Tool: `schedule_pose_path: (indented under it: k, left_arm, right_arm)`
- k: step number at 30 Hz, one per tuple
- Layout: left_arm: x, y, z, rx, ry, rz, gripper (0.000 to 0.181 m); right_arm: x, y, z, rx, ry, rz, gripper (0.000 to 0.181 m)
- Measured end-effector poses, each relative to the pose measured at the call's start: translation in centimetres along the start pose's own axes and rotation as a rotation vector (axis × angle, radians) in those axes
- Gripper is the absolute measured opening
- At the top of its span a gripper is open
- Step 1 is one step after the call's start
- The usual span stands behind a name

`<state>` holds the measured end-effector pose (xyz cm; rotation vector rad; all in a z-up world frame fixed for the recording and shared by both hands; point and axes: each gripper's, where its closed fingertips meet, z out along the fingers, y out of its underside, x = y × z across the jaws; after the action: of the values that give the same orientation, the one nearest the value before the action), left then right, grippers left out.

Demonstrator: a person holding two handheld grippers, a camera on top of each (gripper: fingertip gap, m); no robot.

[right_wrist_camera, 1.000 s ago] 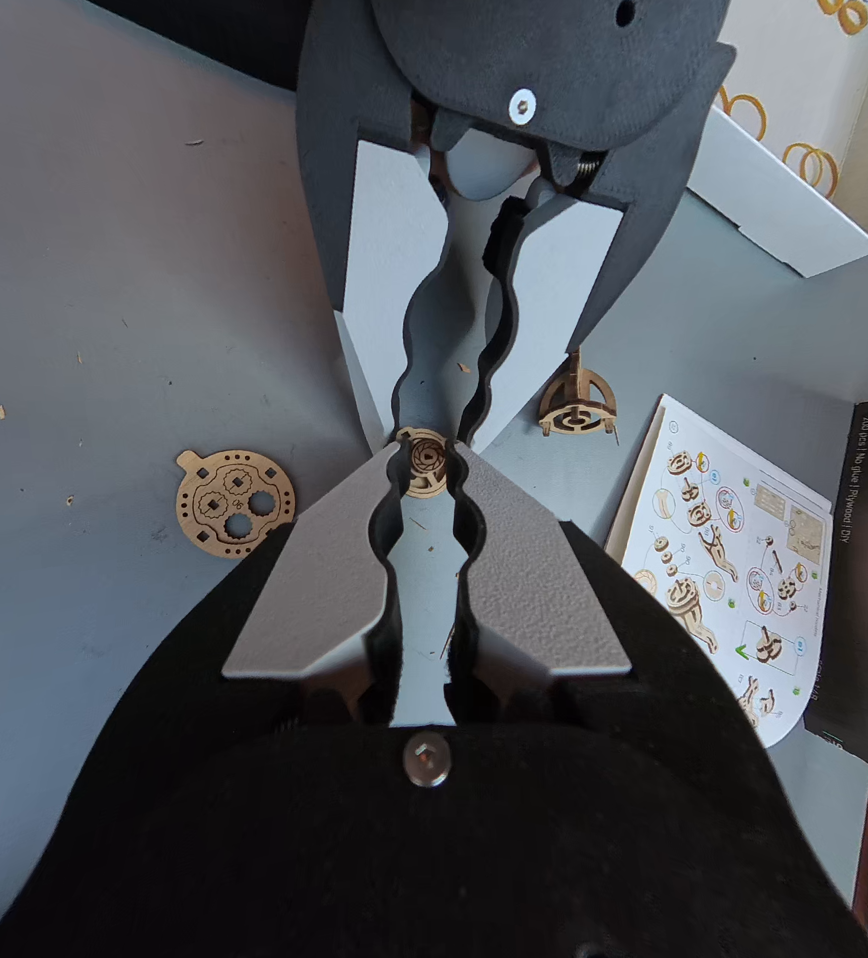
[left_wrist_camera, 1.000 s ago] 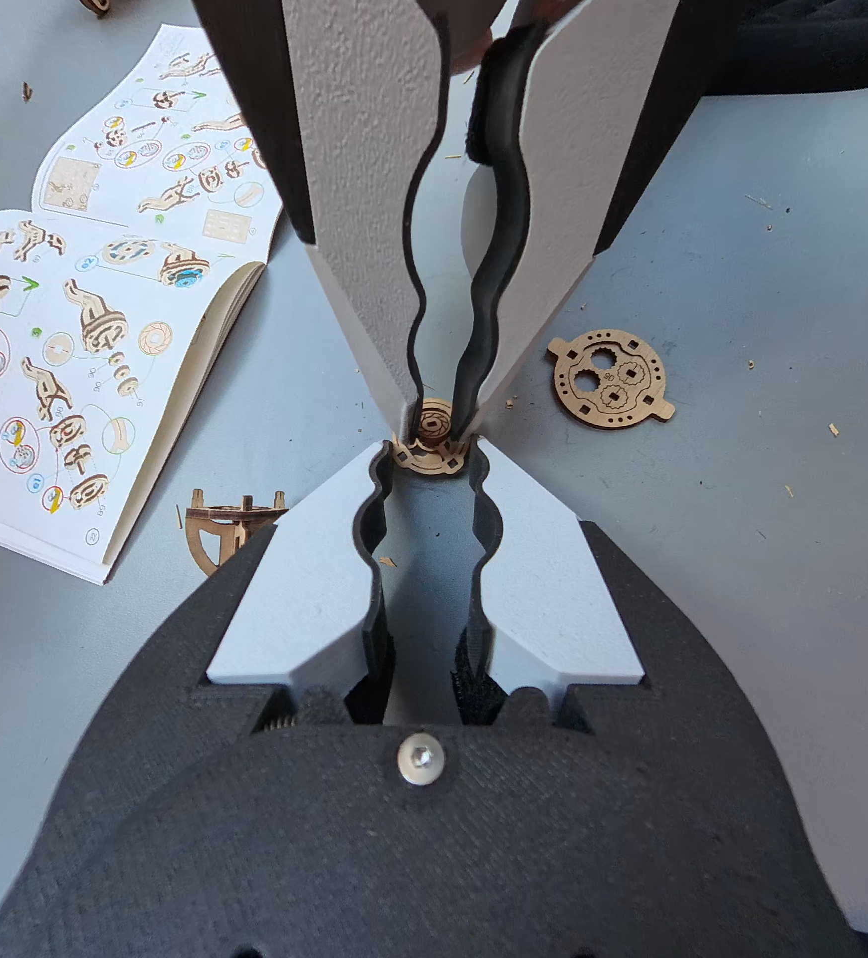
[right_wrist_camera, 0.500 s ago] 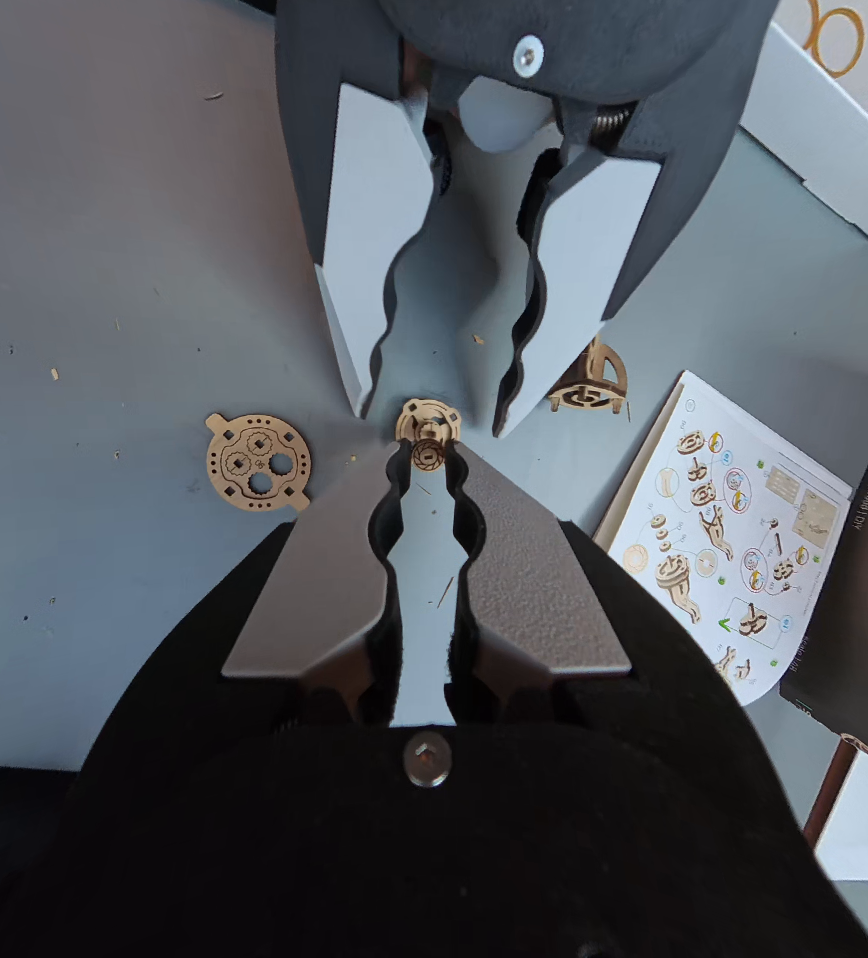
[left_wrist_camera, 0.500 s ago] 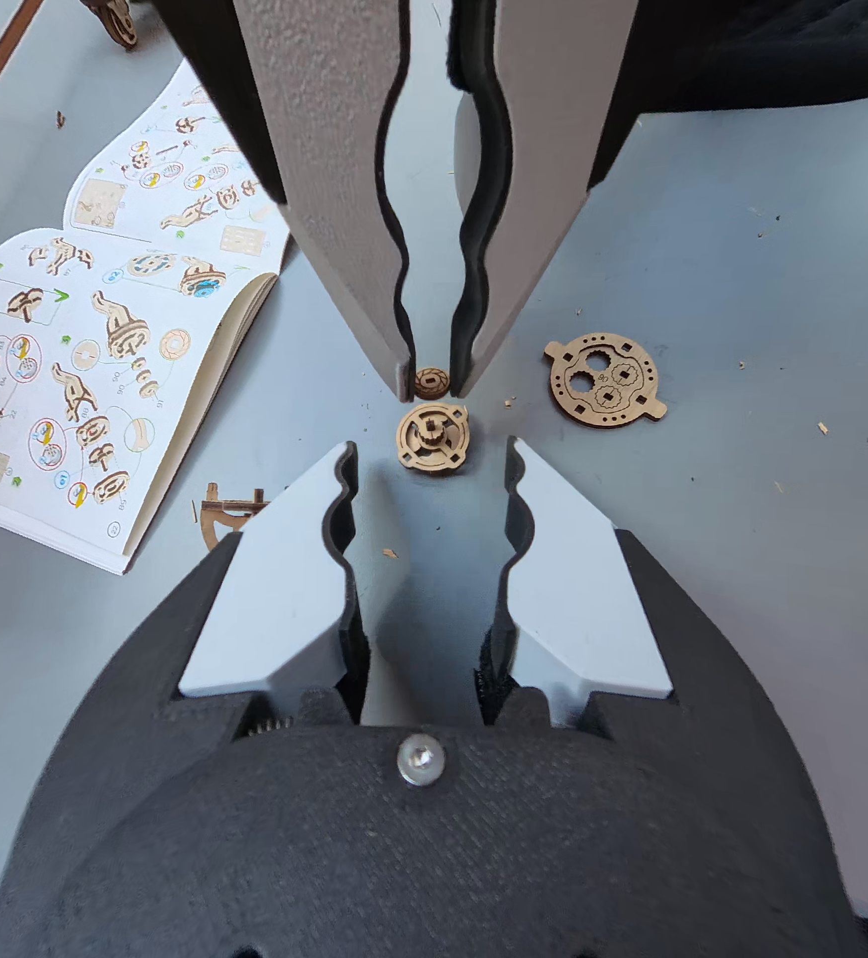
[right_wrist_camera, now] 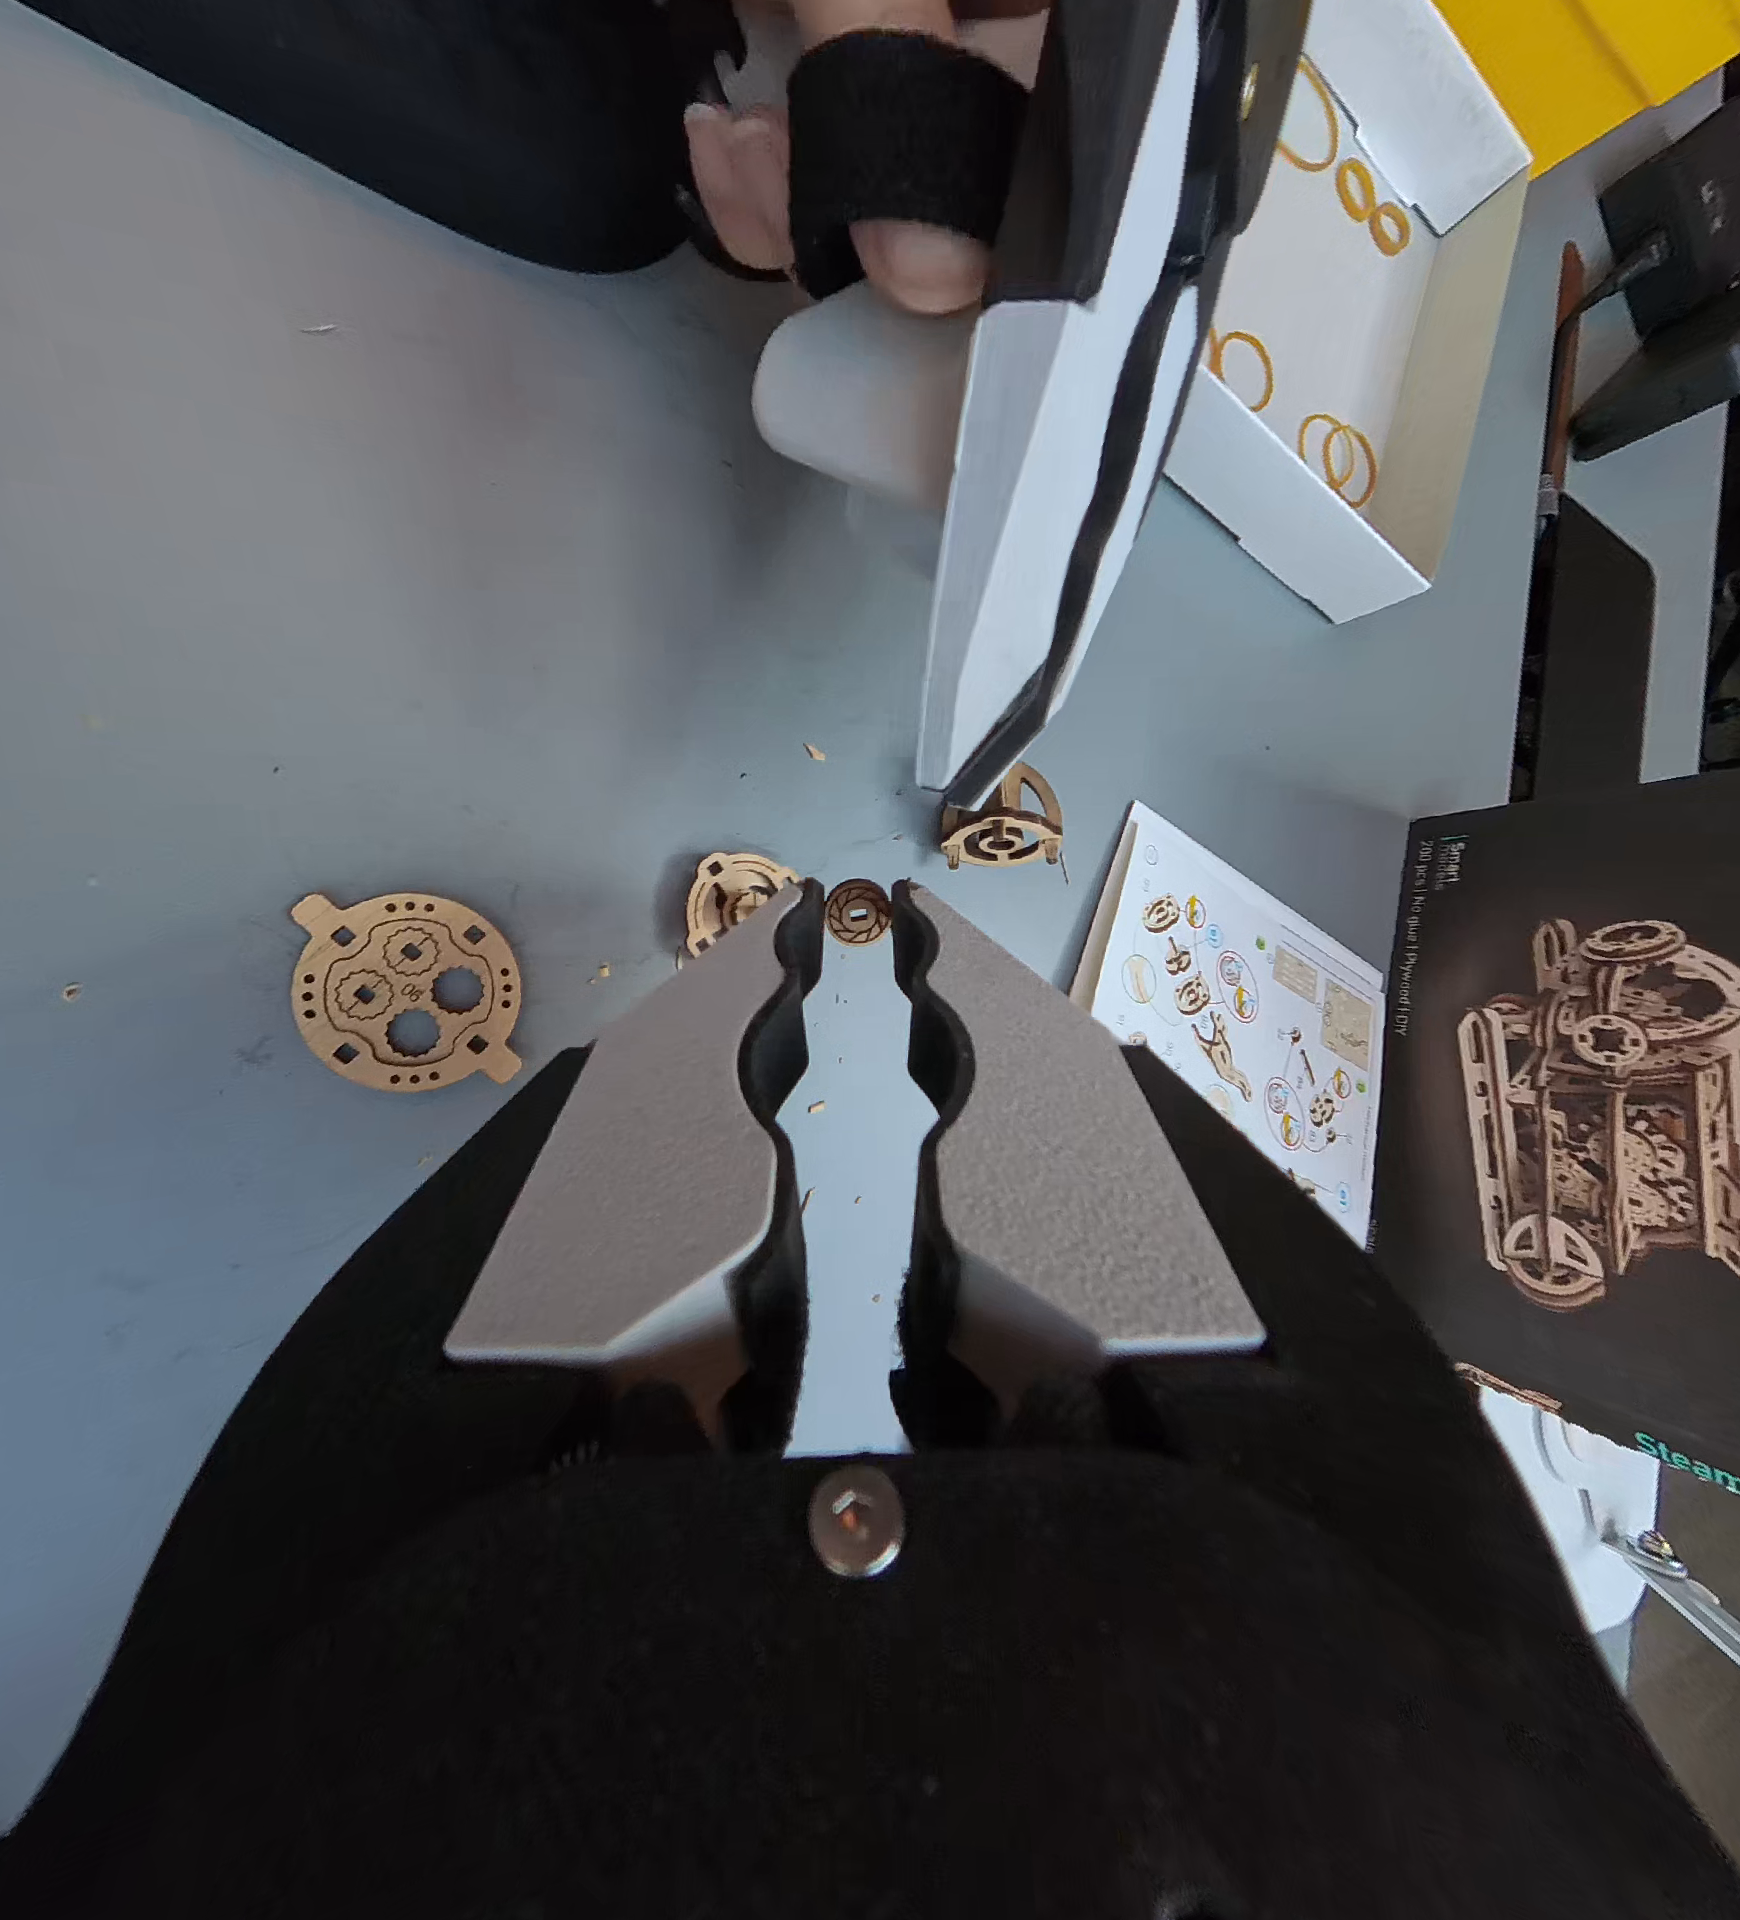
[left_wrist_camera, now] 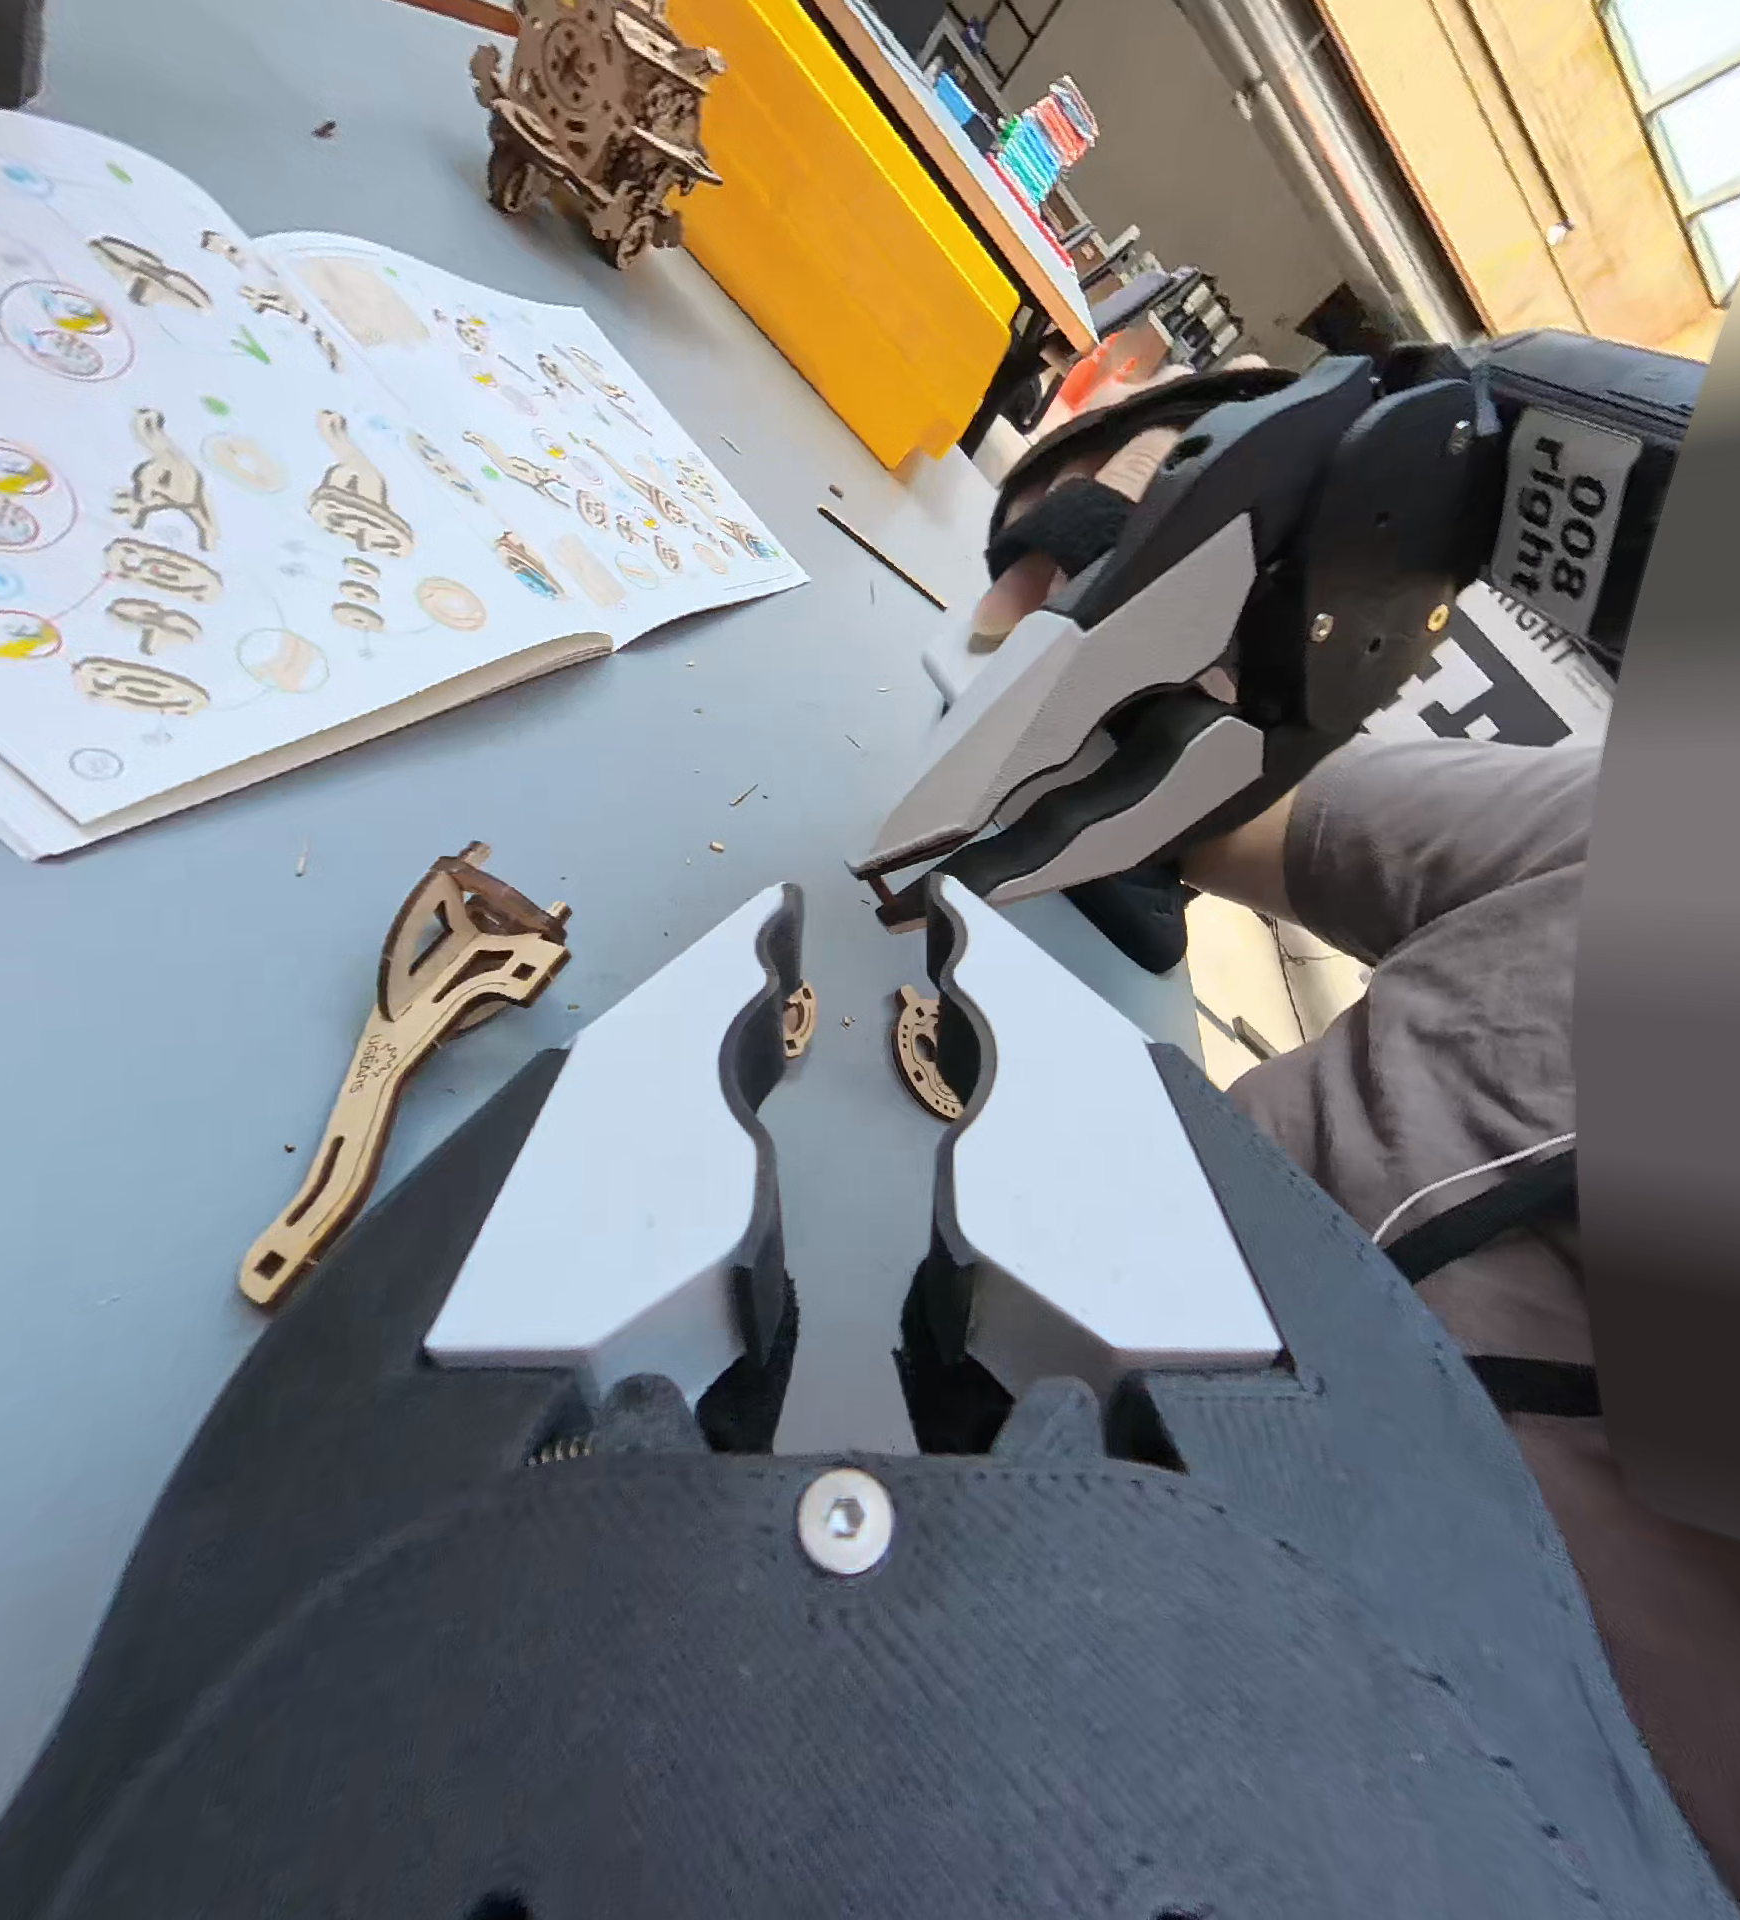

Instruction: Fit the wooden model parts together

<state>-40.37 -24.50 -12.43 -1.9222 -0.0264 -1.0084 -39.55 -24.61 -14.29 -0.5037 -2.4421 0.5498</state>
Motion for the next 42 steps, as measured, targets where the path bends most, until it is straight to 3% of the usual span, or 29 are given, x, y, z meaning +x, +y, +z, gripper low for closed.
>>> schedule_pose_path:
  k: [7, 22, 29, 42]
  left_arm:
    - [-0.4, 0.2, 1.0, 0.009, -0.043, -0.075, 0.024]
    - [-0.4, 0.1, 1.3, 0.023, -0.004, -0.073, 0.002]
    - [-0.1, -0.2, 0.6, 0.057, 0.069, -0.155, 0.001]
    - [0.0, 0.9, 1.3, -0.014, 0.106, -0.221, 0.001]
  right_arm:
    - [1.1, -0.8, -0.3, 0.033, 0.085, -0.016, 0.012]
    - [1.7, -0.6, 0.2, 0.02, 0.127, 0.004, 0.012]
    - [1.7, -1.0, -1.2, 0.219, 0.115, 0.043, 0.022]
    - [0.6, -0.3, -0.7, 0.286, 0.069, -0.062, 0.019]
